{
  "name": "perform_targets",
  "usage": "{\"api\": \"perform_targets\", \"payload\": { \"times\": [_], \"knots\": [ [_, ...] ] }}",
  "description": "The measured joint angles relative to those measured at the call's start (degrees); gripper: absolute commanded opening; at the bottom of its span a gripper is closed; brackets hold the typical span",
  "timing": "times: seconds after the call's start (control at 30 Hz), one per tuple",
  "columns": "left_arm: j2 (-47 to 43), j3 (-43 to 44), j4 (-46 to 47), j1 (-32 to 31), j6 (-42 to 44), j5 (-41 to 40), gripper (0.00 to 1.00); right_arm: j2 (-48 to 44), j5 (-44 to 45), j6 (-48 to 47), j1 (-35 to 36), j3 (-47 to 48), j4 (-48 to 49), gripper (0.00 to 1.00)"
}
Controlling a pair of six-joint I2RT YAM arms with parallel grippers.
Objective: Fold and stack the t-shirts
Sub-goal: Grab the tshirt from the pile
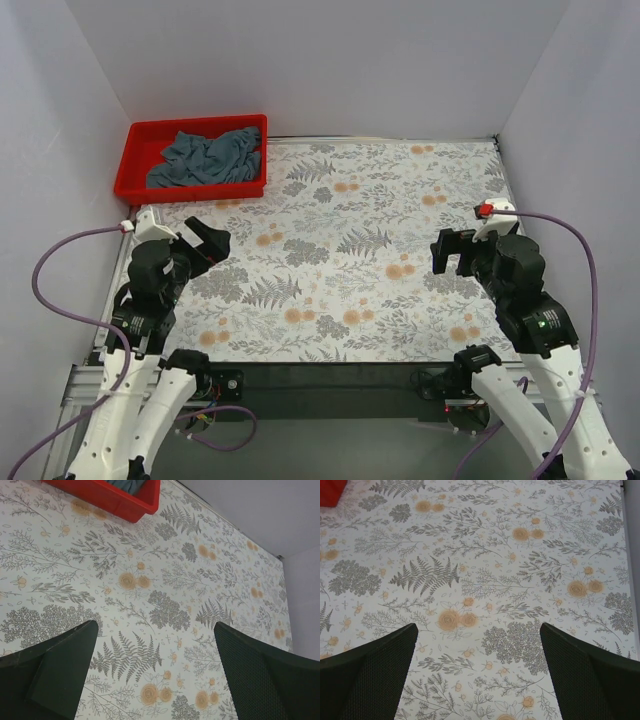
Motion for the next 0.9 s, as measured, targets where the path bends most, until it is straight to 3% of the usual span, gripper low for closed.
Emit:
{"api": "perform_targets", "payload": {
  "times": [0.23, 0.43, 0.7, 0.77, 0.9],
  "knots": [
    [9.2, 0.5, 3.2, 0.0, -0.3, 0.0, 0.95, 6.3, -4.3, 3.1, 0.0, 0.0, 1.9, 0.98],
    [31.2, 8.2, 7.7, 0.0, -1.9, 2.7, 0.95, 16.1, -11.3, 7.0, 0.0, 0.0, 3.2, 0.98],
    [73.7, 44.0, 12.2, 2.1, 1.7, 1.7, 0.94, 20.1, -23.7, 7.8, 0.0, -4.7, 6.8, 0.98],
    [81.7, 52.3, 13.4, 3.7, 3.7, -0.6, 0.94, 20.0, -26.3, 7.9, 0.0, -6.0, 7.4, 0.98],
    [92.7, 60.8, 15.3, 7.2, 7.8, -5.7, 0.94, 18.8, -29.4, 7.5, 0.0, -7.4, 8.5, 0.98]
  ]
}}
